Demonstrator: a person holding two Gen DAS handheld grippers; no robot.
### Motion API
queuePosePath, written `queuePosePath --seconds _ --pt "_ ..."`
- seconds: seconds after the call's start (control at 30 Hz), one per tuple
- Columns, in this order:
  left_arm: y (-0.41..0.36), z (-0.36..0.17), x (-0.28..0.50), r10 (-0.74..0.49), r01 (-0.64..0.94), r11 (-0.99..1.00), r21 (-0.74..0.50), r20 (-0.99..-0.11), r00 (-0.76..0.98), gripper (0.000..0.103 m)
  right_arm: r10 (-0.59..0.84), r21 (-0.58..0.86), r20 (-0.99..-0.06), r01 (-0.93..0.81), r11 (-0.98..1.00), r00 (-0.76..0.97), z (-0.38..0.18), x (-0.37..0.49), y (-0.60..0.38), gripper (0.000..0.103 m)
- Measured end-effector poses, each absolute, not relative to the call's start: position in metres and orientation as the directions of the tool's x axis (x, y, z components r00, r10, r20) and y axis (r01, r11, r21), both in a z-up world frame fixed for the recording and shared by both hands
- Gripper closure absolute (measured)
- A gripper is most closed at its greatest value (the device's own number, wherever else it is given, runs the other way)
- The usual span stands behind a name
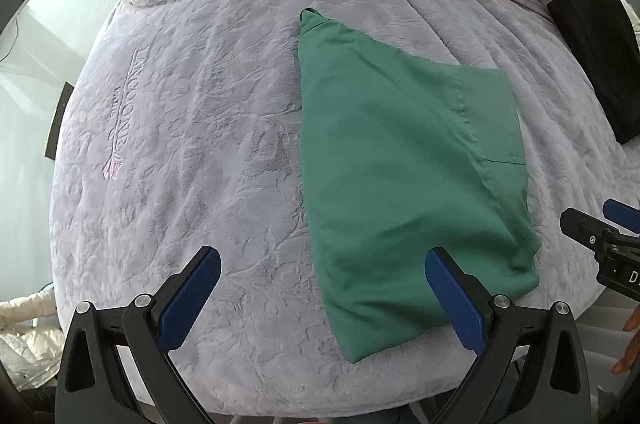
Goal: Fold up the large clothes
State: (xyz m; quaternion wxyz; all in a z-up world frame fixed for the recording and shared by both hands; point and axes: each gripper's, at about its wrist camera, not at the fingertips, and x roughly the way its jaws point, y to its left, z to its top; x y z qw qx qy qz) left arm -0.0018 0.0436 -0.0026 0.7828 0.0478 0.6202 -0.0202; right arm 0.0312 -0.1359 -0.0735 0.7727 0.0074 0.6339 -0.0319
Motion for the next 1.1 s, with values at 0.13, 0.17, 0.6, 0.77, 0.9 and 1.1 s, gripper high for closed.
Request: queuePosePath --seconds 0.13,0.17,0.6,0.77,0.9,1.1 --pt "0.0430 -0.0029 -0.0018 0.027 0.086 0.995 0.048 -0.973 0.229 0.001 -0.042 -0.031 -0.980 0.062 0.998 0.195 -0.0732 0.0293 -0.1362 0.014" --pt "0.0427 -0.0028 -0.0019 0.026 0.086 0.995 0.047 -0.973 0.229 0.001 -0.042 -0.031 -0.980 0.061 0.998 0.195 -0.0732 0.0296 -0.1361 0.014" --pt "0.0413 -0.0025 -0.0024 0.027 0.085 0.995 0.047 -0.973 0.229 0.001 -0.043 -0.031 -0.980 0.063 0.998 0.195 -0.0733 0.0286 -0.1354 0.014" --pt "0.0417 -0.0025 -0.0023 0.027 0.086 0.995 0.048 -0.973 0.230 0.001 -0.042 -0.031 -0.980 0.062 0.998 0.195 -0.0732 0.0289 -0.1357 0.014" --pt "0.0414 -0.0024 -0.0023 0.027 0.086 0.995 0.048 -0.973 0.229 0.001 -0.041 -0.030 -0.980 0.060 0.998 0.194 -0.0733 0.0287 -0.1357 0.014" --pt "0.0419 -0.0024 -0.0023 0.027 0.087 0.995 0.048 -0.973 0.230 0.001 -0.041 -0.030 -0.981 0.062 0.998 0.191 -0.0752 0.0239 -0.1323 0.014"
